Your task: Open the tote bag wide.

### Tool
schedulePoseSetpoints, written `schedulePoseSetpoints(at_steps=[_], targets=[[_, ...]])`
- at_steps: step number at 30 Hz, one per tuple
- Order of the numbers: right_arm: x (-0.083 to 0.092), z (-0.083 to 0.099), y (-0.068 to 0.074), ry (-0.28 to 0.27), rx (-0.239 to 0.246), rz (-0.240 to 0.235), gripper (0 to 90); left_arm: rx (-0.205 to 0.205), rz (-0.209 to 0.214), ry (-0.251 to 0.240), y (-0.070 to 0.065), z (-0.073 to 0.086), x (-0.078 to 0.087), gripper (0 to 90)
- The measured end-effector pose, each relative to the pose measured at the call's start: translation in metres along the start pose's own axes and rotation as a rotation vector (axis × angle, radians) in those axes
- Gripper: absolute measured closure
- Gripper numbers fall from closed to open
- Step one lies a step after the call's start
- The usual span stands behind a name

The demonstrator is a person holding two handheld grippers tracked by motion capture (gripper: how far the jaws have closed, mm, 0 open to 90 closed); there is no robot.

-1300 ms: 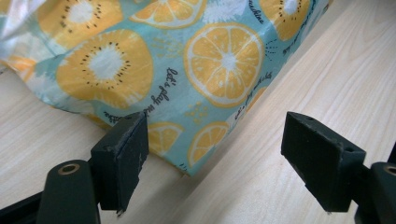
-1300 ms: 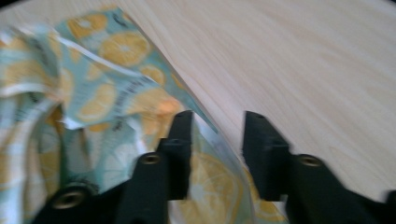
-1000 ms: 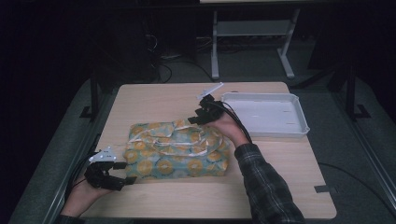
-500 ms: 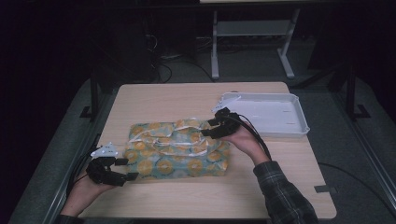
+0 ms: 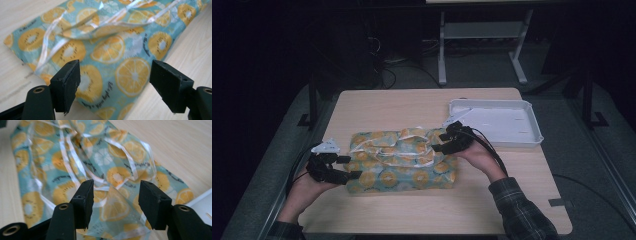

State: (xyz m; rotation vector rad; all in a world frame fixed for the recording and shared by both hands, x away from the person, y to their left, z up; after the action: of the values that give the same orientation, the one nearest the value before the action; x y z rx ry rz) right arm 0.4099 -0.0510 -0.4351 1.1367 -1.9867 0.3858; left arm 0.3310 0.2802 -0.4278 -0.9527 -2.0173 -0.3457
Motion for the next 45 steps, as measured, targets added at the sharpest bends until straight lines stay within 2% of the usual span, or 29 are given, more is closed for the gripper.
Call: schedulePoseSetpoints(at_steps=[5, 10, 13, 16, 17, 18, 22, 23, 24, 26, 28, 30, 32, 33, 38, 42, 45], targets=[[-0.012, 0.006, -0.006, 0.03, 0.001, 0.005, 45.2, -0.01, -0.003, -0.01, 0.009, -0.015, 0.0, 24.1], [-0.018, 0.006, -0.006, 0.03, -0.007, -0.002, 44.0, 0.012, 0.013, -0.026, 0.018, -0.032, -0.008, 24.2], [-0.02, 0.006, -0.006, 0.035, -0.007, -0.002, 43.6, 0.011, 0.012, -0.021, 0.023, -0.039, -0.013, 24.2], [-0.021, 0.007, -0.005, 0.042, -0.013, 0.003, 43.5, 0.023, 0.013, -0.011, 0.03, -0.049, -0.024, 24.2], [-0.021, 0.007, -0.005, 0.042, -0.013, 0.003, 43.4, 0.039, 0.016, -0.015, 0.032, -0.052, -0.028, 24.1], [-0.021, 0.007, -0.006, 0.042, -0.014, 0.002, 43.5, 0.029, 0.018, 0.002, 0.034, -0.054, -0.032, 24.1], [-0.022, 0.008, -0.006, 0.047, -0.012, -0.003, 43.5, 0.042, 0.028, 0.013, 0.037, -0.064, -0.052, 24.1], [-0.023, 0.008, -0.007, 0.047, -0.002, -0.001, 43.5, 0.032, 0.029, 0.025, 0.038, -0.064, -0.055, 24.1], [-0.024, 0.008, -0.007, 0.045, -0.005, -0.001, 43.5, 0.045, 0.027, 0.039, 0.04, -0.064, -0.062, 24.1], [-0.026, 0.01, -0.008, 0.054, -0.011, 0.001, 43.4, 0.027, 0.014, 0.074, 0.045, -0.062, -0.07, 24.1], [-0.026, 0.011, -0.009, 0.06, -0.015, 0.002, 43.4, 0.032, 0.016, 0.083, 0.046, -0.059, -0.073, 24.1], [-0.027, 0.011, -0.008, 0.062, -0.02, 0.0, 43.7, 0.022, 0.012, 0.12, 0.047, -0.055, -0.075, 24.2], [-0.027, 0.011, -0.008, 0.068, -0.01, 0.007, 44.0, 0.037, 0.007, 0.129, 0.046, -0.052, -0.076, 24.2], [-0.028, 0.012, -0.009, 0.073, -0.005, 0.008, 44.5, 0.038, 0.005, 0.114, 0.045, -0.051, -0.077, 24.6], [-0.032, 0.015, -0.007, 0.101, -0.002, 0.013, 51.0, 0.026, -0.004, 0.141, 0.044, -0.044, -0.083, 32.0], [-0.035, 0.018, -0.007, 0.126, 0.014, 0.025, 60.0, 0.003, -0.017, 0.159, 0.044, -0.041, -0.082, 49.1], [-0.037, 0.02, -0.01, 0.137, 0.035, 0.047, 70.6, -0.012, -0.03, 0.179, 0.044, -0.039, -0.082, 61.1]])
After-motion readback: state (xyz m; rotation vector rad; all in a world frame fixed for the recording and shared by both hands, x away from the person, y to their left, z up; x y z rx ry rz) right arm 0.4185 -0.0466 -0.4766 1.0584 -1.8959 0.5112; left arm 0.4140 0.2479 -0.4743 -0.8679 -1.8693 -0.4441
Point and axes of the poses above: each handheld gripper's, and its own axes: x roughly backward along the jaws, z roughly out of its underside, y roughly to its left, the point moved 6 cm from there along -x, roughly forward along the jaws, and after that the axes turned 6 degrees about y, right-handed, at the moved point
